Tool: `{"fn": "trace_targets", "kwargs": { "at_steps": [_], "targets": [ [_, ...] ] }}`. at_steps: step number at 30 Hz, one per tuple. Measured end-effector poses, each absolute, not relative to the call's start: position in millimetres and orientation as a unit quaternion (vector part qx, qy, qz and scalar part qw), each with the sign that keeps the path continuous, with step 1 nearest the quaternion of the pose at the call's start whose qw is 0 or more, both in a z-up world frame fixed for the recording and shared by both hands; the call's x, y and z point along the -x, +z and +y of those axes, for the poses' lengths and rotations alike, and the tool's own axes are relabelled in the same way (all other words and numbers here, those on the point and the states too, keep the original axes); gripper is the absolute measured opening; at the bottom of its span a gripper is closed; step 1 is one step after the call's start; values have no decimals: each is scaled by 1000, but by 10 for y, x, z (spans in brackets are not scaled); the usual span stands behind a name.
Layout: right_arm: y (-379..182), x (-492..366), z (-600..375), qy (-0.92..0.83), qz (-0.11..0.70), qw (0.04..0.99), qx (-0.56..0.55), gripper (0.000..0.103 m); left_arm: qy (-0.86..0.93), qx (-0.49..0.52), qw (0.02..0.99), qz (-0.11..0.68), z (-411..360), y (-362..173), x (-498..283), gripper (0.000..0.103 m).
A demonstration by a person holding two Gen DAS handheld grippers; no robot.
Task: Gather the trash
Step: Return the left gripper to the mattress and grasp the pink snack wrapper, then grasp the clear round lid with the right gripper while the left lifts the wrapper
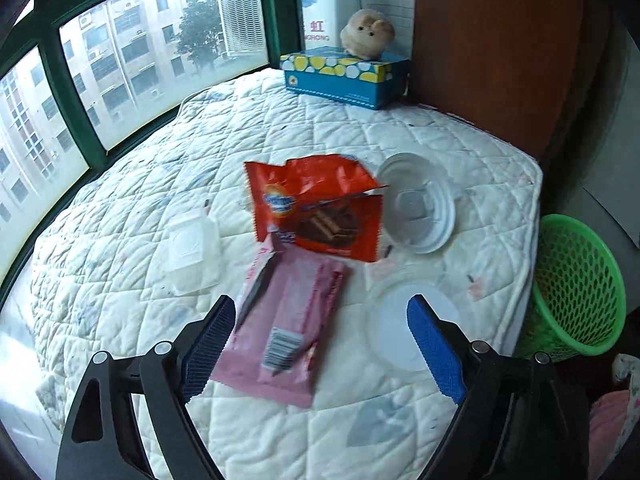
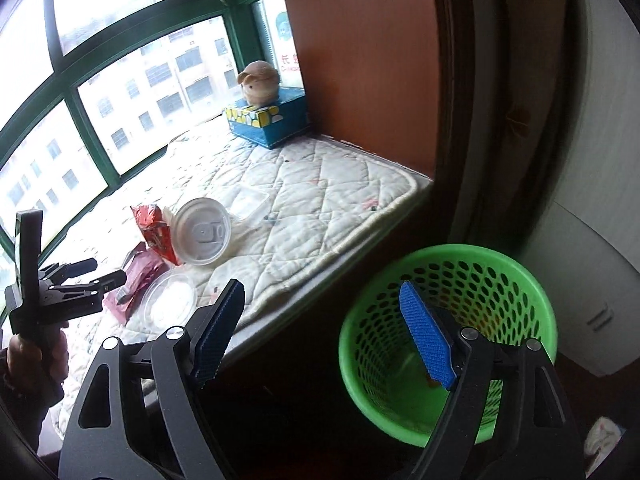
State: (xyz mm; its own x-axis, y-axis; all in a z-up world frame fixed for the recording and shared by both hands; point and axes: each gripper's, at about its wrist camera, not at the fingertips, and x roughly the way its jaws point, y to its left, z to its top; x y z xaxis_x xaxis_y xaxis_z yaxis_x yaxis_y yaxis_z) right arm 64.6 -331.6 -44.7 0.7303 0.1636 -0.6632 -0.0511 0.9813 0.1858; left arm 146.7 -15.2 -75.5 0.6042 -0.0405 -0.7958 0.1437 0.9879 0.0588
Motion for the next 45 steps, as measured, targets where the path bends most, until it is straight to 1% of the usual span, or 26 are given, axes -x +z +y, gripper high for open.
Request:
{"fn": "trace_targets", "kwargs": {
  "at_steps": [5,17,20,22,24,26,27,29,30,33,37,39,41,43,45],
  "targets": [
    [-459,-752,-3078,80,369,923,-70,81,-49,-57,882,465,103,-928,-1540,87],
    [-547,-869,-2665,110,388,914,-44,83,-74,-76,865,491,142,-1248,-1742,87],
    [-585,-893,-2566,117,394,911,-37,83,-82,-67,862,496,172,-1298,-1769,86],
    [-610,-909,-2492,123,397,909,-32,83,-86,-63,861,497,181,-1313,-1773,82],
    [-633,-924,-2418,129,400,907,-28,83,-93,-58,860,499,190,-1333,-1784,74],
    [-654,-938,-2347,134,403,905,-24,83,-99,-51,859,500,206,-1351,-1791,71],
    [-665,-946,-2314,137,404,904,-23,83,-103,-48,859,499,211,-1352,-1788,68],
    [-690,-960,-2250,143,407,902,-19,83,-109,-46,860,496,212,-1339,-1779,65],
    [-706,-968,-2216,145,409,901,-17,83,-113,-46,860,495,211,-1331,-1773,62],
    [-754,-983,-2123,154,416,896,-13,83,-121,-47,863,489,204,-1299,-1753,56],
    [-821,-1002,-1993,166,424,891,-4,83,-126,-43,866,482,231,-1240,-1713,53],
    [-854,-1013,-1928,172,428,887,1,83,-128,-40,869,476,261,-1192,-1688,49],
    [-894,-1035,-1860,179,432,884,4,83,-130,-38,872,471,295,-1134,-1653,49],
    [-938,-1060,-1785,186,436,880,8,88,-131,-36,875,464,331,-1067,-1614,48],
    [-990,-1090,-1699,193,441,876,12,89,-131,-34,879,458,358,-1011,-1578,47]
  ]
}}
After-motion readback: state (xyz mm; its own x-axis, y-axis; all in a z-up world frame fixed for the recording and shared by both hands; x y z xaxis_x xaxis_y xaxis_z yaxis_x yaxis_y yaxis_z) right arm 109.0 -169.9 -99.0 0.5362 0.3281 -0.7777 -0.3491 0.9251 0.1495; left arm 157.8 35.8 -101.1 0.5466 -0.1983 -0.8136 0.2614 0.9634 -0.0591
